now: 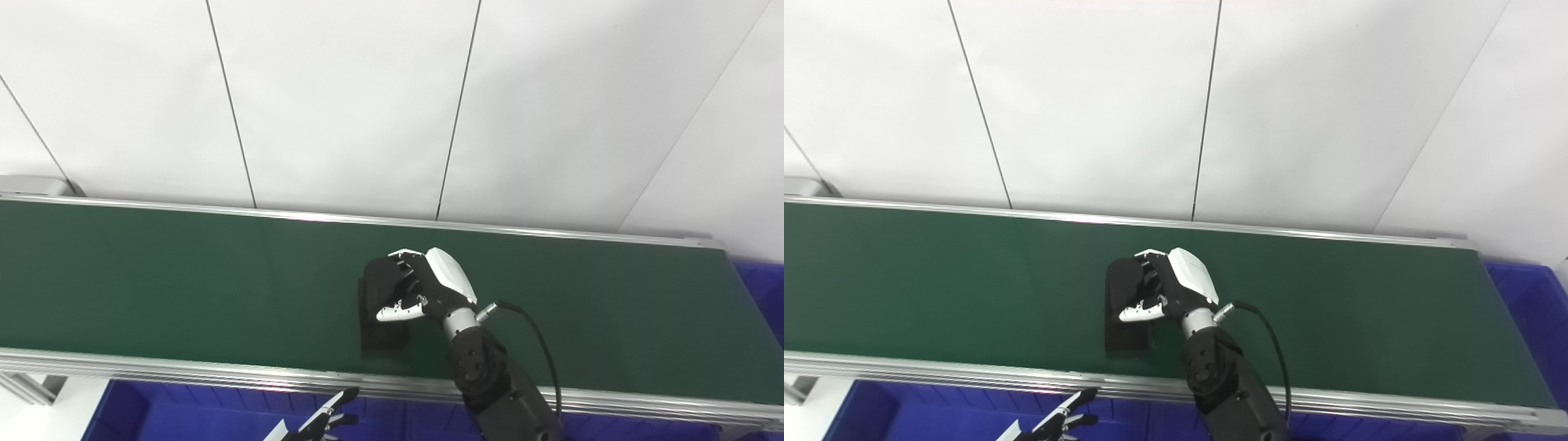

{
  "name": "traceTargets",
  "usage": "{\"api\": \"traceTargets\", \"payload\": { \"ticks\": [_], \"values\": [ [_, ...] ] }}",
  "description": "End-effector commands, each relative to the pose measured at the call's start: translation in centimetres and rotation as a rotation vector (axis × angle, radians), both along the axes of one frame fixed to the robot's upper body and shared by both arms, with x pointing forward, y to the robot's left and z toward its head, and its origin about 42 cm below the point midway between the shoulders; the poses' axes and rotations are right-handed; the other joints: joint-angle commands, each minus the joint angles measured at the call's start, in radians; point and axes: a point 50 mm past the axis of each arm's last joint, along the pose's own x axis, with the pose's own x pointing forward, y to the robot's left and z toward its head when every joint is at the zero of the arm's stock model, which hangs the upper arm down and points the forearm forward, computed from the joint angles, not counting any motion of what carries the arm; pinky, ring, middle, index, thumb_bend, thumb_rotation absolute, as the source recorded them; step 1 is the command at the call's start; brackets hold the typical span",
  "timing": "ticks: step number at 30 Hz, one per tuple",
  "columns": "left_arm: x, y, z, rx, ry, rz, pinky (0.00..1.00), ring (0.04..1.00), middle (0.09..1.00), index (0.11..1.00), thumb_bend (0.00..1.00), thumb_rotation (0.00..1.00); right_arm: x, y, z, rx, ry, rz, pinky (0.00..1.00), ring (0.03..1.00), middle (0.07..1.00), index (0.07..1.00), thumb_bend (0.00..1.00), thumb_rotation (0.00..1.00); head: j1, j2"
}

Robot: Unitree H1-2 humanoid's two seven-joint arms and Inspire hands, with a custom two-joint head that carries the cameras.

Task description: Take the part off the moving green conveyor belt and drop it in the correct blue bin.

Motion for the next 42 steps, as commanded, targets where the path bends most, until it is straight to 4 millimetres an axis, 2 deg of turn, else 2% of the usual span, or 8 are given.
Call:
{"api": "traceTargets", "payload": {
  "ticks": [1, 6, 12, 17, 19, 28, 34, 42],
  "values": [
    [0.1, 0.5, 0.9, -0.017, -0.051, -0.011, 0.71, 0.888, 0.982, 0.97, 0.99, 0.33, 0.4, 1.7, 2.0, 0.057, -0.11, 0.036, 0.42, 0.484, 0.444, 0.544, 0.51, 0.0, -0.002, 0.002],
    [0.1, 0.8, 1.0, -0.016, -0.049, -0.009, 0.7, 0.889, 0.984, 0.968, 0.99, 0.33, 0.1, 1.5, 2.2, 0.106, -0.15, -0.008, 0.38, 0.436, 0.478, 0.504, 0.52, 0.0, -0.006, 0.005],
    [0.3, 1.1, 1.2, -0.03, -0.047, -0.006, 0.71, 0.887, 0.975, 0.962, 0.97, 0.31, -0.5, 0.7, 2.7, 0.176, -0.225, -0.039, 0.42, 0.481, 0.457, 0.542, 0.51, 0.0, -0.016, 0.011],
    [0.3, 1.4, 1.3, -0.029, -0.048, -0.009, 0.72, 0.897, 0.975, 0.964, 0.96, 0.32, -2.0, -0.8, 3.6, 0.225, -0.265, -0.079, 0.24, 0.326, 0.475, 0.499, 0.52, 0.0, -0.028, 0.031],
    [0.3, 1.5, 1.4, -0.03, -0.051, -0.009, 0.72, 0.899, 0.973, 0.962, 0.96, 0.32, -2.6, -1.4, 3.9, 0.243, -0.278, -0.09, 0.24, 0.323, 0.477, 0.495, 0.52, 0.0, -0.032, 0.039],
    [0.5, 2.2, 2.3, -0.037, -0.071, -0.013, 0.7, 0.897, 0.971, 0.962, 0.96, 0.3, -6.9, -6.2, 5.8, 0.291, -0.301, -0.12, 0.39, 0.457, 0.453, 0.545, 0.51, 0.0, -0.042, 0.105],
    [1.0, 2.4, 3.3, -0.049, -0.1, -0.028, 0.71, 0.897, 0.965, 0.954, 0.95, 0.29, -9.7, -9.0, 6.7, 0.29, -0.285, -0.111, 0.39, 0.453, 0.455, 0.545, 0.51, 0.0, -0.054, 0.16],
    [1.7, 2.3, 4.3, -0.055, -0.117, -0.031, 0.71, 0.886, 0.958, 0.956, 0.96, 0.28, -13.5, -13.4, 5.6, 0.23, -0.155, -0.049, 0.4, 0.453, 0.453, 0.544, 0.51, 0.0, -0.05, 0.229]
  ]
}}
